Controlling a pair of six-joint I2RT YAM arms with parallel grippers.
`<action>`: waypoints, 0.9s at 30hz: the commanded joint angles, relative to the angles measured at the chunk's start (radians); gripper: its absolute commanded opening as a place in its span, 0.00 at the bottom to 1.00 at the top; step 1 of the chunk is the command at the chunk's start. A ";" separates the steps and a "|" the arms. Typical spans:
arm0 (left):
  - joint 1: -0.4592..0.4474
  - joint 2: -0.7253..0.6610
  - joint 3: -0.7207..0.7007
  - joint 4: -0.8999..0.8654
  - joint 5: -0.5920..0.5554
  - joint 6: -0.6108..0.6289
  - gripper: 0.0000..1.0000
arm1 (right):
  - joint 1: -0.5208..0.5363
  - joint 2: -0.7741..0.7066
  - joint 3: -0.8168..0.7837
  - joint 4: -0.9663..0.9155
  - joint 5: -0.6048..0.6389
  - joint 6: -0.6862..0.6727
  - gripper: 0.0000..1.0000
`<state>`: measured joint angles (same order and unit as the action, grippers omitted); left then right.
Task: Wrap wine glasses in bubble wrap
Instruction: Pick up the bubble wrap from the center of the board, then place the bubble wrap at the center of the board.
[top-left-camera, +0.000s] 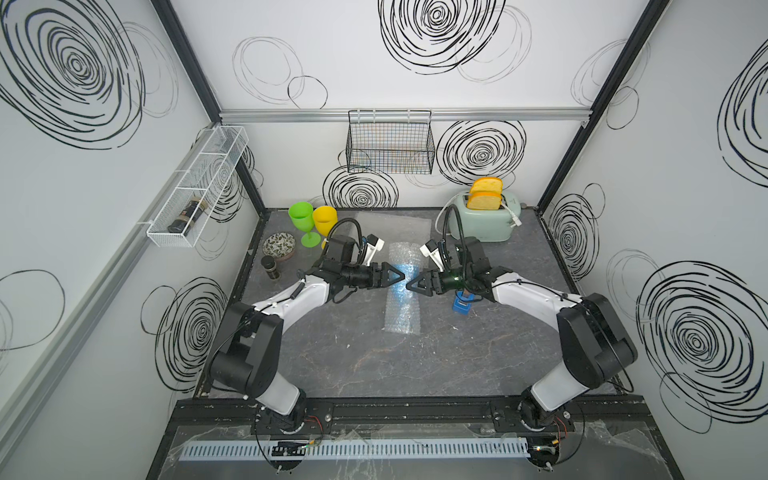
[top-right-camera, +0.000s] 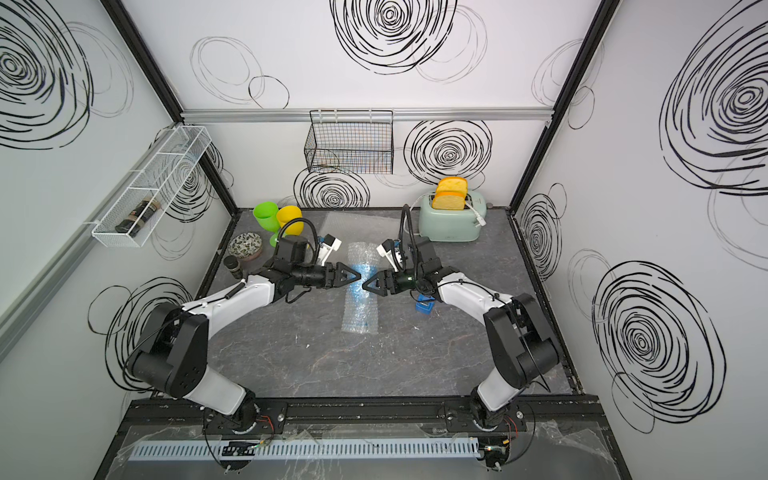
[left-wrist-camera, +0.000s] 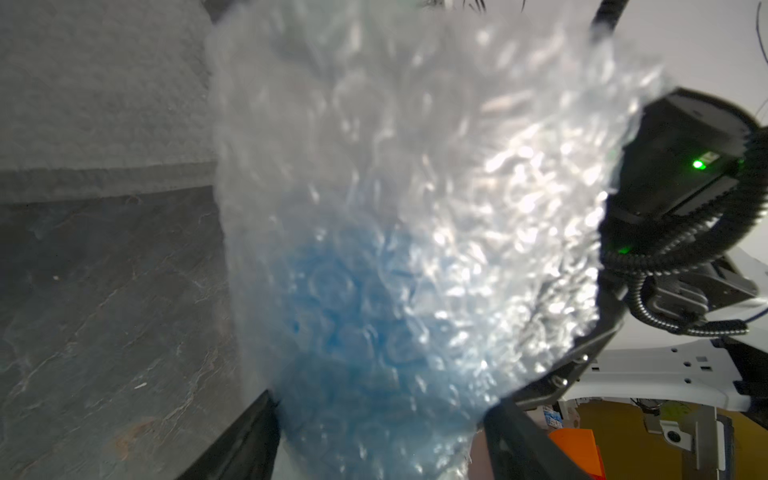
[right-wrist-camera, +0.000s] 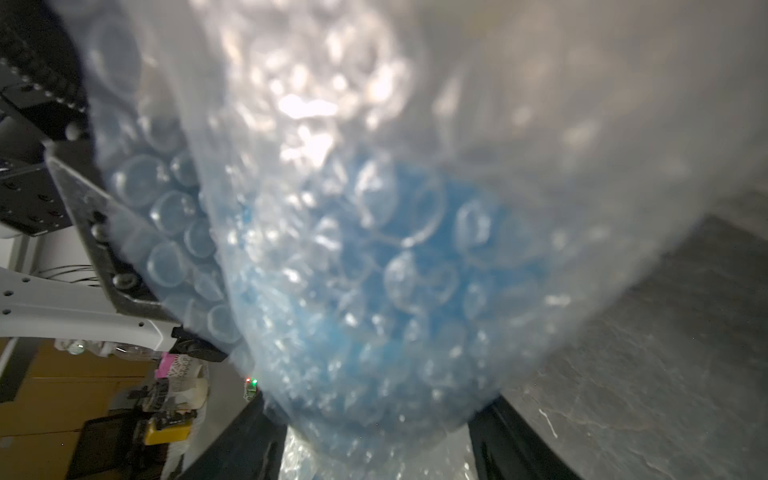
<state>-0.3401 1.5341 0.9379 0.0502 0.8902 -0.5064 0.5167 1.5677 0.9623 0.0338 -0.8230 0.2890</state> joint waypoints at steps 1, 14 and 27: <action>-0.049 -0.042 0.000 0.029 0.087 0.073 0.79 | 0.074 -0.048 0.033 0.080 0.014 -0.172 0.71; -0.112 -0.329 -0.226 0.063 -0.025 0.521 0.86 | 0.209 -0.165 -0.169 0.321 0.255 -0.453 0.71; -0.037 -0.450 -0.488 0.228 0.000 0.677 0.86 | 0.322 -0.247 -0.274 0.460 0.436 -0.575 0.71</action>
<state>-0.3832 1.1019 0.4679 0.1905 0.7803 0.1501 0.8059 1.3415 0.6537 0.3656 -0.4335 -0.2279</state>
